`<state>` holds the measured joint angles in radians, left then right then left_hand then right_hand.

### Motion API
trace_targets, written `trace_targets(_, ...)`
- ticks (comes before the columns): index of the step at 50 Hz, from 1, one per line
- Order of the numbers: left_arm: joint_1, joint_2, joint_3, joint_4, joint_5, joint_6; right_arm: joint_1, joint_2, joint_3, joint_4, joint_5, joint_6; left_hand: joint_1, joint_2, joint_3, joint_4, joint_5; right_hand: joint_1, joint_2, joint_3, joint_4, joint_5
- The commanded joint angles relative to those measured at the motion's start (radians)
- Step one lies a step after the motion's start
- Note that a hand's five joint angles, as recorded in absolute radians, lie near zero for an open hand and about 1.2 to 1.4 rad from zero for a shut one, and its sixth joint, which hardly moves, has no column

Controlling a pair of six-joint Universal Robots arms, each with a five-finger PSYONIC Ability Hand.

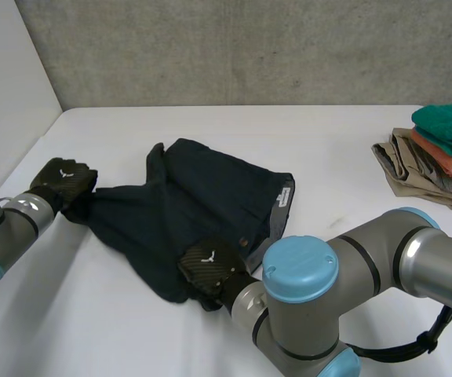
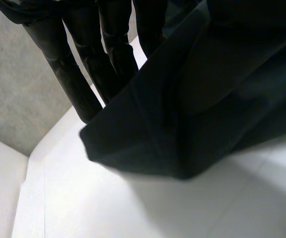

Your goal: Fold the laundry.

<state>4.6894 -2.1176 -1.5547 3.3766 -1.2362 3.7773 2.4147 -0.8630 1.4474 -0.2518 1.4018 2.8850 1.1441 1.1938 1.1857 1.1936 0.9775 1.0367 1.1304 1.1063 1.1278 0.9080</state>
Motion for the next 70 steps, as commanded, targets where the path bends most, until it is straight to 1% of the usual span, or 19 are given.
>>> trace_targets(1,-0.052,0.109,-0.021,0.003,-0.043,-0.005,-0.016,-0.079,0.03,-0.02,0.075,-0.036,0.252,0.202,0.211,0.203,0.244,0.36,0.266,0.29,0.269,0.314)
trace_targets(5,-0.106,0.237,-0.041,-0.005,-0.077,-0.076,-0.095,-0.258,0.057,-0.004,0.082,-0.044,0.252,0.202,0.211,0.203,0.244,0.36,0.266,0.29,0.269,0.314)
trace_targets(6,-0.118,0.266,-0.042,-0.008,-0.08,-0.1,-0.155,-0.322,0.064,0.002,0.074,-0.052,0.252,0.202,0.211,0.203,0.244,0.36,0.266,0.29,0.269,0.314)
trace_targets(10,-0.178,0.412,-0.042,-0.037,-0.091,-0.25,-0.28,-0.453,0.045,0.101,0.033,-0.12,0.252,0.202,0.211,0.203,0.244,0.36,0.266,0.29,0.269,0.314)
trace_targets(14,-0.23,0.583,-0.035,-0.114,-0.104,-0.379,-0.367,-0.54,-0.031,0.219,-0.003,-0.215,0.252,0.202,0.211,0.203,0.244,0.36,0.266,0.29,0.269,0.314)
trace_targets(18,-0.265,0.625,-0.018,-0.199,-0.115,-0.421,-0.44,-0.585,-0.096,0.34,-0.017,-0.285,0.252,0.202,0.211,0.203,0.244,0.36,0.266,0.29,0.269,0.314)
trace_targets(24,-0.371,0.588,0.028,-0.318,-0.19,-0.419,-0.476,-0.59,-0.145,0.437,-0.026,-0.314,0.252,0.202,0.211,0.203,0.244,0.36,0.266,0.29,0.269,0.314)
trace_targets(28,-0.406,0.464,0.064,-0.324,-0.255,-0.416,-0.488,-0.555,-0.15,0.462,-0.029,-0.326,0.252,0.202,0.211,0.203,0.244,0.36,0.266,0.29,0.269,0.314)
trace_targets(35,-0.422,0.204,0.178,-0.303,-0.298,-0.409,-0.491,-0.349,-0.202,0.464,-0.01,-0.386,0.252,0.202,0.211,0.203,0.244,0.36,0.266,0.29,0.269,0.314)
trace_targets(40,-0.422,0.032,0.343,-0.206,-0.299,-0.404,-0.488,-0.231,-0.277,0.416,0.0,-0.415,0.252,0.202,0.211,0.203,0.244,0.36,0.266,0.29,0.269,0.314)
trace_targets(44,-0.42,-0.036,0.511,-0.034,-0.299,-0.354,-0.485,-0.153,-0.43,0.246,0.06,-0.392,0.252,0.202,0.211,0.203,0.244,0.36,0.266,0.29,0.269,0.314)
trace_targets(46,-0.426,-0.03,0.577,0.106,-0.299,-0.331,-0.48,-0.152,-0.501,0.068,0.1,-0.368,0.252,0.202,0.211,0.203,0.244,0.36,0.266,0.29,0.269,0.314)
trace_targets(48,-0.433,-0.021,0.597,0.215,-0.299,-0.323,-0.479,-0.154,-0.521,-0.07,0.105,-0.351,0.252,0.202,0.211,0.203,0.244,0.36,0.266,0.29,0.269,0.314)
trace_targets(49,-0.434,-0.012,0.601,0.272,-0.299,-0.321,-0.476,-0.162,-0.519,-0.212,0.102,-0.334,0.252,0.202,0.211,0.203,0.244,0.36,0.266,0.29,0.269,0.314)
trace_targets(50,-0.431,0.023,0.604,0.373,-0.305,-0.324,-0.476,-0.171,-0.518,-0.269,0.1,-0.325,0.252,0.202,0.211,0.203,0.244,0.36,0.266,0.29,0.269,0.314)
trace_targets(53,-0.428,0.092,0.593,0.472,-0.315,-0.327,-0.476,-0.211,-0.489,-0.421,0.094,-0.296,0.252,0.202,0.211,0.203,0.244,0.36,0.266,0.29,0.269,0.314)
trace_targets(59,-0.437,0.119,0.516,0.399,-0.364,-0.327,-0.477,-0.234,-0.429,-0.383,0.072,-0.231,0.252,0.202,0.211,0.203,0.244,0.36,0.266,0.29,0.269,0.314)
trace_targets(63,-0.442,0.119,0.406,0.316,-0.407,-0.327,-0.48,-0.249,-0.342,-0.311,0.017,-0.21,0.252,0.202,0.211,0.203,0.244,0.36,0.266,0.29,0.269,0.314)
trace_targets(70,-0.468,0.12,0.151,0.166,-0.416,-0.341,-0.49,-0.241,-0.112,-0.114,-0.09,-0.22,0.252,0.202,0.211,0.203,0.244,0.36,0.266,0.29,0.269,0.314)
